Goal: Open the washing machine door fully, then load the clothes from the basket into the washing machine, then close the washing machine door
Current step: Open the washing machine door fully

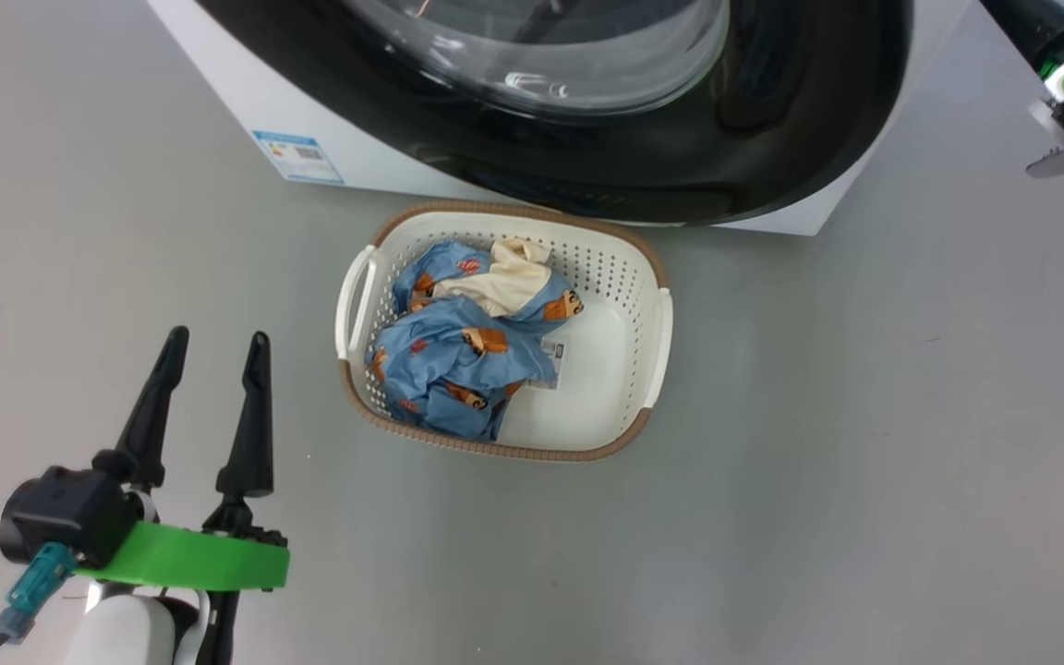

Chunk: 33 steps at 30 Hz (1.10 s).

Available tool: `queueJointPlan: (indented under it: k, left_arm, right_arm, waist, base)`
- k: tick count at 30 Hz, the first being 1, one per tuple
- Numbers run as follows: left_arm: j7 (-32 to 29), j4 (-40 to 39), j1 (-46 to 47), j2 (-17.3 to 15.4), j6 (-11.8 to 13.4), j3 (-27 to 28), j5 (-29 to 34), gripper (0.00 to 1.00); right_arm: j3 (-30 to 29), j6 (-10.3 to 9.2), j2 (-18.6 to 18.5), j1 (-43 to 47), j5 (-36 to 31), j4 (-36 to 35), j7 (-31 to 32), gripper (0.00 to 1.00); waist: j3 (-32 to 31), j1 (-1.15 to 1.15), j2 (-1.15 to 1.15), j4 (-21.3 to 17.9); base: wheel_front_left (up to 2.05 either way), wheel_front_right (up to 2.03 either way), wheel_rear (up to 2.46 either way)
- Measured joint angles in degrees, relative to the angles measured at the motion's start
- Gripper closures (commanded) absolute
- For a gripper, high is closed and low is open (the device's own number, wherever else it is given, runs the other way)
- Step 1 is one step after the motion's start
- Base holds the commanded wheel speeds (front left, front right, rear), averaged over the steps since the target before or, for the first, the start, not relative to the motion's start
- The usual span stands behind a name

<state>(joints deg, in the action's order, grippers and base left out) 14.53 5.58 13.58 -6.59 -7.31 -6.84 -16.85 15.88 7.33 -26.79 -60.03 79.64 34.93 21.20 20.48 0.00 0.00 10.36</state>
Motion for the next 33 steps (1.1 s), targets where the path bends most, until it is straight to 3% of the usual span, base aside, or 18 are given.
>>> queueJointPlan:
  k: [18, 33]
  left_arm:
    - [0.00, 0.22, 1.06, 1.23, 0.00, 1.07, 0.01, 0.00]
    - [0.01, 1.71, -1.06, 1.21, 0.00, 1.26, 0.03, 0.00]
  right_arm:
    - [2.36, -0.01, 0.40, -1.22, 6.12, 0.13, 8.93, 1.00]
    - [3.81, -0.01, 2.15, 7.28, 10.81, -2.77, 15.58, 1.00]
  waist:
    - [0.03, 0.00, 0.00, 1.46]
    - [-5.79, 0.00, 0.00, 1.36]
  base:
    - [0.00, 0.00, 0.00]
    - [0.00, 0.00, 0.00]
